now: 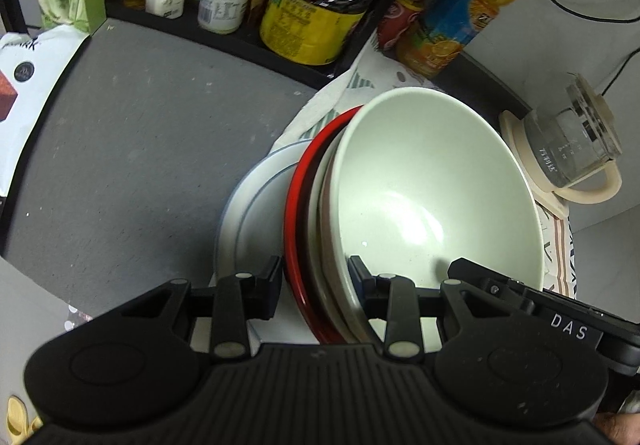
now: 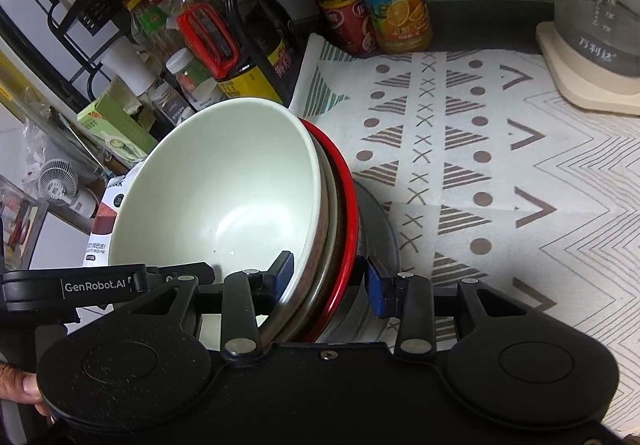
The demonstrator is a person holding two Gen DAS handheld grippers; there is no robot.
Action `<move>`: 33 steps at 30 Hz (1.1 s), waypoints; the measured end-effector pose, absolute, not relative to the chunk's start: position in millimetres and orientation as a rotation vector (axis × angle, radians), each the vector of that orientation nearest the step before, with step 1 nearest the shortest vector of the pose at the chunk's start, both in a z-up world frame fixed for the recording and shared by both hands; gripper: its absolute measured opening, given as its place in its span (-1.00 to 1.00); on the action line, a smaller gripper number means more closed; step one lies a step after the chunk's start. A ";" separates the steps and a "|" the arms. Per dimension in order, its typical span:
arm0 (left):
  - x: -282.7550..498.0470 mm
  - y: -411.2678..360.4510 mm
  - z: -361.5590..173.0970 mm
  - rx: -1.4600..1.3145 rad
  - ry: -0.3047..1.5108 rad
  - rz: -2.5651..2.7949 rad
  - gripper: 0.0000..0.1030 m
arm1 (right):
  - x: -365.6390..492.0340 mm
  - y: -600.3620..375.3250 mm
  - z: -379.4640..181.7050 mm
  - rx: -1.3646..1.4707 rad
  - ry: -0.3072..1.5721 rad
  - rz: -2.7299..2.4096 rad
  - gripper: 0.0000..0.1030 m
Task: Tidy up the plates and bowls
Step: 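Lift the bowl stack with both grippers and carry it over the plate stack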
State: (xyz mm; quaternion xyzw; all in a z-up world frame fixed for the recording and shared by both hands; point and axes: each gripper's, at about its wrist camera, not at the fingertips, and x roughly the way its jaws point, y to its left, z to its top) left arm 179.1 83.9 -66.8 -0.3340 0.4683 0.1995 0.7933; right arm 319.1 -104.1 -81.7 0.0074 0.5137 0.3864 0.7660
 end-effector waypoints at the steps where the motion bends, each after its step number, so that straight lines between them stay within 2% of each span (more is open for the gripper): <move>1: 178.6 85.1 -68.2 -0.722 1.009 0.431 -0.36 | 318.7 -102.5 -83.2 0.011 1.132 0.838 -0.26; 24: 187.6 88.6 -79.2 -0.713 1.015 0.429 -0.34 | 322.7 -99.7 -97.8 0.044 1.173 0.800 -0.25; 33: 184.1 88.4 -78.3 -0.693 1.019 0.444 -0.34 | 318.7 -96.6 -97.7 0.044 1.172 0.815 -0.18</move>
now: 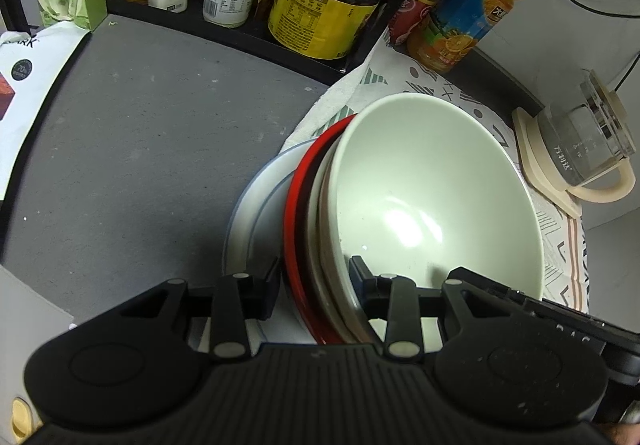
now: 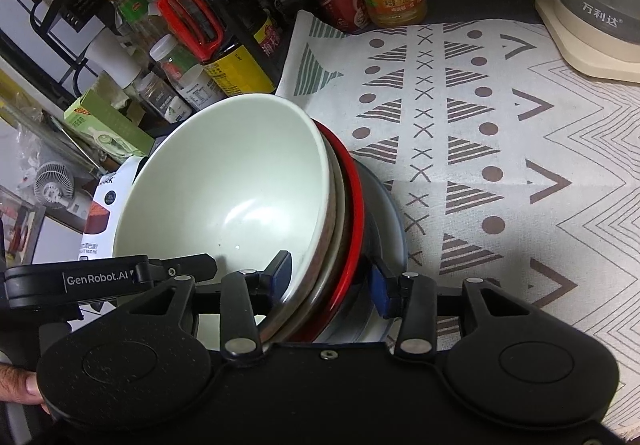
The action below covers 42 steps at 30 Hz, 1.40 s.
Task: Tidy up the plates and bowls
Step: 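Lift the bowl stack with both grippers and carry it over the plate stack, then lower the bowl stack onto the 'Bakery' plate and open both grippers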
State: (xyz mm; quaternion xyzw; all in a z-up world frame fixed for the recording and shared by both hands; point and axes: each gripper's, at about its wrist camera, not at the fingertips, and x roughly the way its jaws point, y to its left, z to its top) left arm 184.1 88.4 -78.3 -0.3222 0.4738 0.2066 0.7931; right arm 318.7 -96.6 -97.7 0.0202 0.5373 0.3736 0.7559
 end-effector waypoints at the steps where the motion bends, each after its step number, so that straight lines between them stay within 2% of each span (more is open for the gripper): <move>1: 183.5 89.1 -78.4 -0.691 1.019 0.445 -0.33 | 318.3 -96.0 -97.8 0.047 1.172 0.817 -0.18; 7: 183.7 91.9 -78.6 -0.678 1.028 0.414 -0.25 | 314.8 -94.4 -97.5 0.067 1.163 0.806 -0.15; 9: 183.4 93.1 -77.6 -0.678 1.025 0.391 -0.06 | 312.5 -96.6 -95.3 0.087 1.144 0.800 -0.08; 11: 182.5 94.0 -74.7 -0.673 1.021 0.378 0.42 | 308.9 -99.2 -90.7 0.105 1.124 0.798 0.18; 13: 179.9 94.6 -70.3 -0.660 1.000 0.371 0.62 | 304.8 -101.6 -85.9 0.113 1.099 0.784 0.48; 15: 178.4 95.3 -66.4 -0.640 0.997 0.360 0.64 | 301.3 -104.3 -82.5 0.118 1.080 0.763 0.65; 17: 178.6 96.0 -63.7 -0.616 1.007 0.346 0.72 | 297.6 -108.1 -80.1 0.135 1.071 0.742 0.68; 18: 178.4 96.4 -62.7 -0.605 1.007 0.338 0.73 | 295.7 -109.9 -79.1 0.143 1.067 0.731 0.75; 19: 177.5 97.2 -61.8 -0.597 1.005 0.329 0.73 | 293.3 -111.8 -78.3 0.150 1.060 0.719 0.91; 21: 175.7 98.6 -59.9 -0.588 1.001 0.311 0.74 | 286.8 -116.8 -75.0 0.171 1.026 0.696 0.99; 29: 175.6 102.3 -50.0 -0.572 0.986 0.260 0.78 | 264.3 -137.7 -63.7 0.211 0.951 0.592 0.99; 35: 179.0 96.0 -38.3 -0.533 0.965 0.221 0.98 | 249.3 -158.3 -57.0 0.217 0.899 0.478 0.99; 42: 184.6 77.6 -26.1 -0.475 0.950 0.182 0.99 | 236.1 -187.4 -46.1 0.235 0.832 0.418 0.99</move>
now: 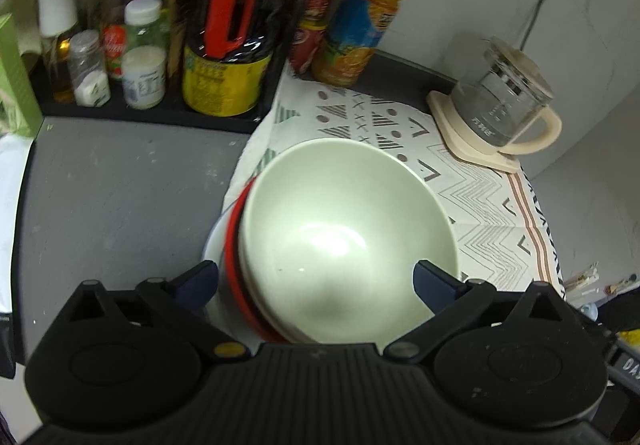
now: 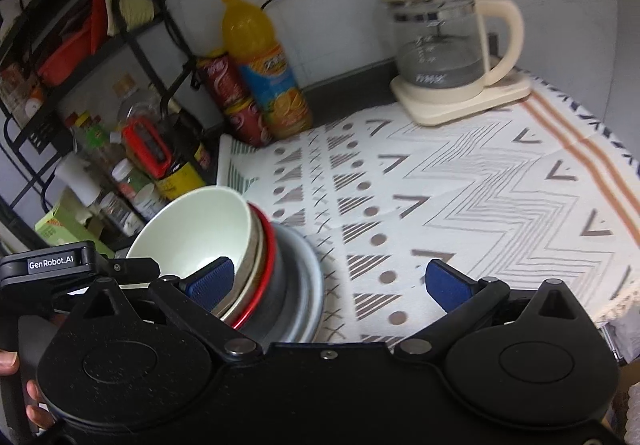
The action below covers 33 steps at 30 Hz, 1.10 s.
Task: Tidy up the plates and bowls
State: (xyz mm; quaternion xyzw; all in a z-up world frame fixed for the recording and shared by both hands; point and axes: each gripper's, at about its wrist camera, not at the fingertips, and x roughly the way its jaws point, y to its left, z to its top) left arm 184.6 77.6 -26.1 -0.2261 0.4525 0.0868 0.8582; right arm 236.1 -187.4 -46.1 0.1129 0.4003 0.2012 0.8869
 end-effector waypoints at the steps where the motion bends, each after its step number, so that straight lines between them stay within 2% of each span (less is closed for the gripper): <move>1: 184.4 74.8 -24.2 -0.466 0.950 0.175 0.99 | 234.1 -192.4 -44.2 0.240 0.824 0.411 0.99; 16: 140.3 20.7 -1.4 -0.363 0.906 0.101 0.99 | 174.0 -281.8 -21.6 0.220 0.725 0.234 0.99; 33: 43.8 -7.5 17.6 -0.295 0.894 0.117 0.99 | 80.7 -290.5 -10.3 0.138 0.680 0.225 0.99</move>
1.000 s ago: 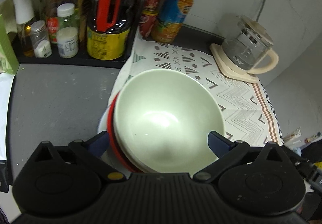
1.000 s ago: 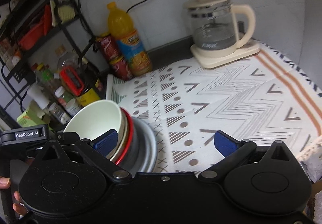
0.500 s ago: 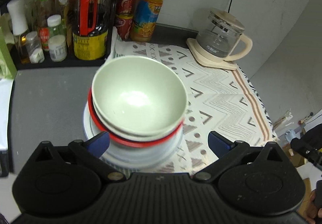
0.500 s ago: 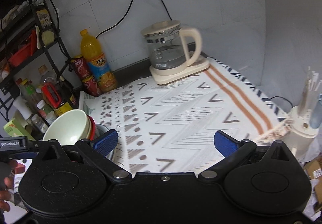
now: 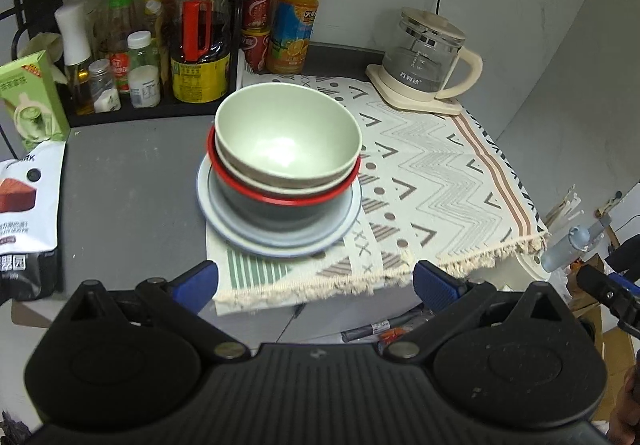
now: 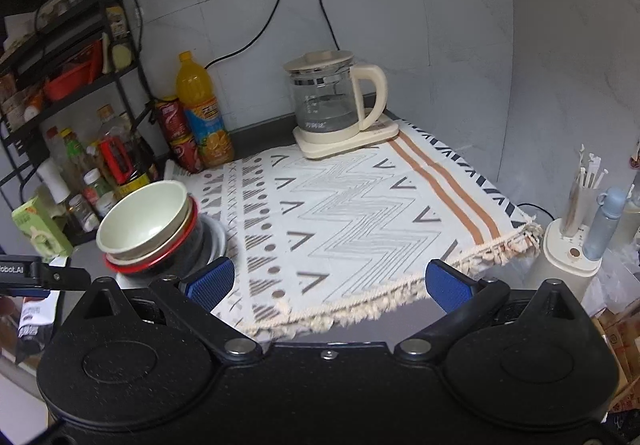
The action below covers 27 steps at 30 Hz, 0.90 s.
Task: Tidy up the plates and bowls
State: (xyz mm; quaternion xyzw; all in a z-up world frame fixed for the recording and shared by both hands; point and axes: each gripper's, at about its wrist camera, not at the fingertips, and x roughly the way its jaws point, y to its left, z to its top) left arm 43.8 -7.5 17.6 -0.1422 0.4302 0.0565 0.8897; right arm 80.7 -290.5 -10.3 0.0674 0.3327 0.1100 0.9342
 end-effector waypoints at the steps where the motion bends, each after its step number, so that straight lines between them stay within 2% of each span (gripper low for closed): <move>1: 39.0 -8.8 18.6 -0.291 0.892 0.118 0.99 | 76.5 -289.7 -9.8 0.132 0.681 0.230 0.99; 27: -45.5 7.5 39.5 -0.273 0.848 0.126 0.99 | 13.9 -252.2 5.6 0.088 0.679 0.290 0.99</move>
